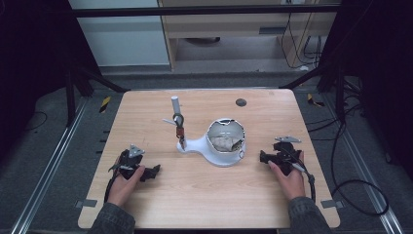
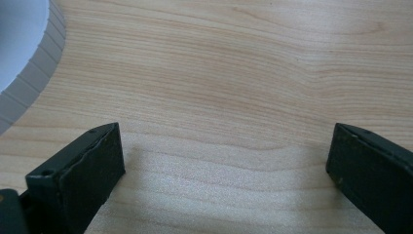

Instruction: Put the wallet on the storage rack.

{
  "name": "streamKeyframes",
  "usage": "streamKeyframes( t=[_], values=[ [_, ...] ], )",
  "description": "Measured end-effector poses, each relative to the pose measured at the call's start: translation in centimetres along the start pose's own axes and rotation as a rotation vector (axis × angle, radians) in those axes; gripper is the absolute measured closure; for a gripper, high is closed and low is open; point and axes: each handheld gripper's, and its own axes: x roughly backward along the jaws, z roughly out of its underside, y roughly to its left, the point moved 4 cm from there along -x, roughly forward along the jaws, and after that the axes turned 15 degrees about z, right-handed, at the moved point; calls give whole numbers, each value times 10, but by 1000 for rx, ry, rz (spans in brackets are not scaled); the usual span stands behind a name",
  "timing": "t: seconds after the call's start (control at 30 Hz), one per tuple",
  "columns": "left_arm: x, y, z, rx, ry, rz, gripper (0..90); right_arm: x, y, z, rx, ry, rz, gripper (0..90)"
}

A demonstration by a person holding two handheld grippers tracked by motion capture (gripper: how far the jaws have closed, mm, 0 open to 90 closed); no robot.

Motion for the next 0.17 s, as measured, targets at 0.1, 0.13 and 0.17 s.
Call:
streamKeyframes(
  t=[0.1, 0.13, 0.17],
  values=[
    [0, 0, 0, -1, 0, 1, 0, 0, 0, 0, -2, 1, 3, 2],
    [-1, 0, 0, 2, -2, 0, 0, 1, 1, 1, -13, 2, 17, 2],
    [-1, 0, 0, 2, -2, 0, 0, 1, 1, 1, -13, 2, 17, 2]
  ],
)
